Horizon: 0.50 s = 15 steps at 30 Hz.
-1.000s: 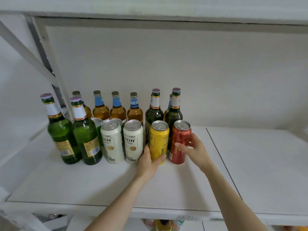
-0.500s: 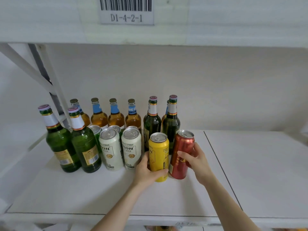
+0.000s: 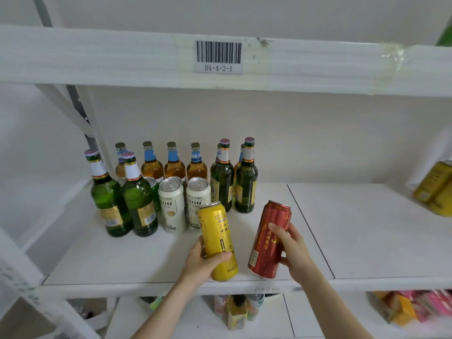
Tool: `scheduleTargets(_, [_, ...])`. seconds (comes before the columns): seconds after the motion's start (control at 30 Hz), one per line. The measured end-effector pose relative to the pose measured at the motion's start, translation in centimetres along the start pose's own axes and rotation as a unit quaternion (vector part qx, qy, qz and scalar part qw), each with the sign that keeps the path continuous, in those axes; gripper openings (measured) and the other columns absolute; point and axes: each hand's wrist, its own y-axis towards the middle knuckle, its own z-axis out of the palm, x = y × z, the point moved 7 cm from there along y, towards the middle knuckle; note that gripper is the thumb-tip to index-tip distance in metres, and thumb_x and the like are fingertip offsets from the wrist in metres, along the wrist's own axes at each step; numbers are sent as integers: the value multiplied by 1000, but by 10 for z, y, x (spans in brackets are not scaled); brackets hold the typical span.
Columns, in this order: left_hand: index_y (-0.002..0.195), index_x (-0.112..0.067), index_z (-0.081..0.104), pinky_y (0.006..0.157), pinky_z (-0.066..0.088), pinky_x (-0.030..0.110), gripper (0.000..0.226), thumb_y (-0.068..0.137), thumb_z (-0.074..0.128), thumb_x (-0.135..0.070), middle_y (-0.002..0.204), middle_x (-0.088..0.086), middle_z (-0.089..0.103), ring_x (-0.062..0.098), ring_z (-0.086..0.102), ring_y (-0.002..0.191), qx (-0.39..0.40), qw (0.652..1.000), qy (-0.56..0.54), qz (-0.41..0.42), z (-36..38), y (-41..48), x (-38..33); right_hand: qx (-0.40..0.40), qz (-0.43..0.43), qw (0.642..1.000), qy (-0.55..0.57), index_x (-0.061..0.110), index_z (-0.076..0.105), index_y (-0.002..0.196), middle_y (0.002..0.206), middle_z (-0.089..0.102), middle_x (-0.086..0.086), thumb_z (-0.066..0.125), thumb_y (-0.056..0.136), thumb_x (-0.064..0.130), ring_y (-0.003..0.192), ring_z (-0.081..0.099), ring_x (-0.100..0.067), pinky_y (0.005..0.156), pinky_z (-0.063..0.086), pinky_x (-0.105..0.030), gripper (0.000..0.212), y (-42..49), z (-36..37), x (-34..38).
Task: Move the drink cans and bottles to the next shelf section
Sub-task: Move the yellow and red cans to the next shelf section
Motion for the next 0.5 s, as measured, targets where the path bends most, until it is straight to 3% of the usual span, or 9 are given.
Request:
scheduleTargets(0.1, [118,-45,50,87,56,33,78,50,89,-50,120,-11,66,10,65,107,-1,1000,0,8,-9,-20,-5,-12,0,1000,-4,28,61,119,112,71,-8,73,84,37,104,67,-27,90,54,-55,39,-22,1,1])
scheduleTargets(0.33, [116,-50,49,69,51,15,72,54,86,-56,113,-21,65,-1,64,100,9,999,29,20,-20,-55,-14,-31,4,1000,-2,27,60,120,111,70,-7,73,83,40,100,69,-26,76,57,-44,41,-64,0,3])
scheduleTargets(0.5, [120,-49,47,73,51,21,74,57,86,-56,115,-19,64,4,62,105,17,999,46,19,-14,-67,-18,-50,14,999,-3,26,58,121,114,68,-8,72,84,42,104,66,-28,92,53,-57,43,-84,-15,6])
